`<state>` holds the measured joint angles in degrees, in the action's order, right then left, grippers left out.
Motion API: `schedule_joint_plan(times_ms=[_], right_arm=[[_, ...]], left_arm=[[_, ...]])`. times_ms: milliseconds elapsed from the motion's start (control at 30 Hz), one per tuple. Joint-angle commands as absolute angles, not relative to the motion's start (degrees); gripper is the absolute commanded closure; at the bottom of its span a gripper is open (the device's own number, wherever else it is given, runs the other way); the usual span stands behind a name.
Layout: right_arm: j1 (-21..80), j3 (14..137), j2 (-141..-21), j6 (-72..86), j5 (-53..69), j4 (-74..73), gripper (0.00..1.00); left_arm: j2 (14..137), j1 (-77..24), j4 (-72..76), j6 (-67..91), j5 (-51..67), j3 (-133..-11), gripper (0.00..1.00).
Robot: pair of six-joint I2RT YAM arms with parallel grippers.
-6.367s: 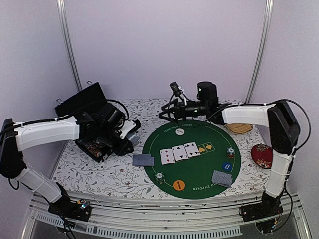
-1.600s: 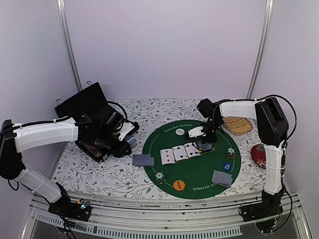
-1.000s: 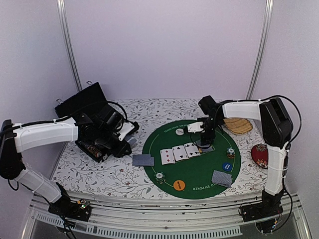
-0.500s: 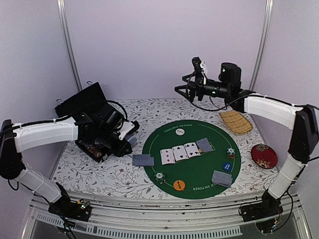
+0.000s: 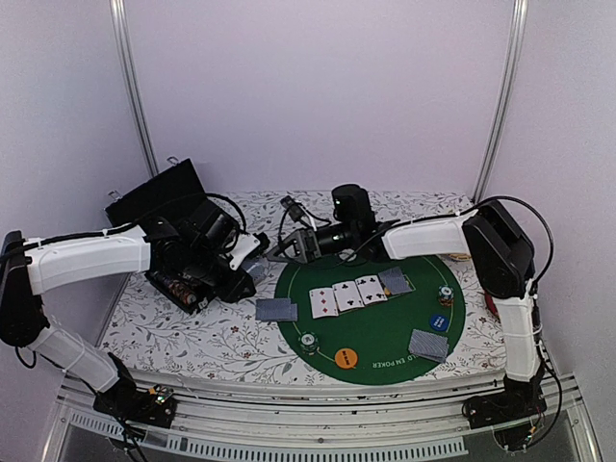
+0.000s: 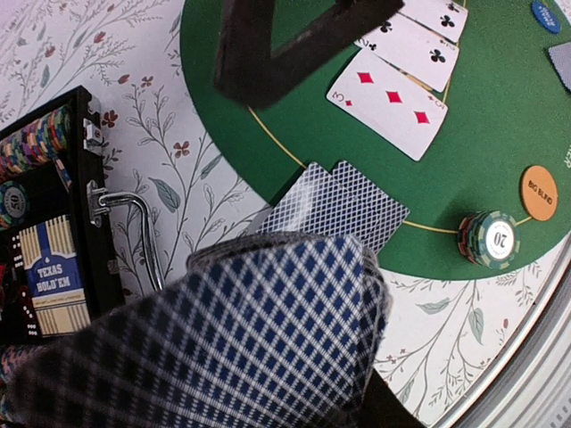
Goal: Distribute texas hold em gaming equipment
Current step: Pick up the poker card from the face-down deck piles.
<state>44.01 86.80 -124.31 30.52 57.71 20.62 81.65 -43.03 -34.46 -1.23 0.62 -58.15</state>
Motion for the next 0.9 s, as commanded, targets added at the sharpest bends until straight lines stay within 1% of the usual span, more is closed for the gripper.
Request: schedule_joint_plan(times_ms=[0, 267, 467, 767, 800, 867], right_arm=[[45.6, 91.7, -128.3, 34.6, 60.4, 25.1, 0.09], [46.5, 97.7, -135.6, 37.8, 59.7, 25.4, 0.14], [48.4, 99.7, -138.0, 36.0, 59.1, 25.2, 0.14], [48.5, 101.6, -139.9, 37.9, 57.8, 25.3, 0.14], [48.5, 101.6, -140.1, 38.1, 57.5, 25.2, 0.15], [48.4, 101.7, -140.0, 37.5, 56.3, 23.2, 0.21]], left_arm=[[81.9, -43.5, -33.3, -0.7, 1.2, -59.7, 0.60], [81.8, -43.5, -32.0, -0.8, 2.9, -59.7, 0.59], [82.4, -43.5, -31.6, -1.1, 3.1, -59.8, 0.60], [82.4, -43.5, -31.6, -1.7, 3.6, -59.4, 0.60], [82.4, -43.5, -31.6, -1.7, 3.5, -59.5, 0.60], [82.4, -43.6, -31.7, -1.7, 3.2, -59.6, 0.60]])
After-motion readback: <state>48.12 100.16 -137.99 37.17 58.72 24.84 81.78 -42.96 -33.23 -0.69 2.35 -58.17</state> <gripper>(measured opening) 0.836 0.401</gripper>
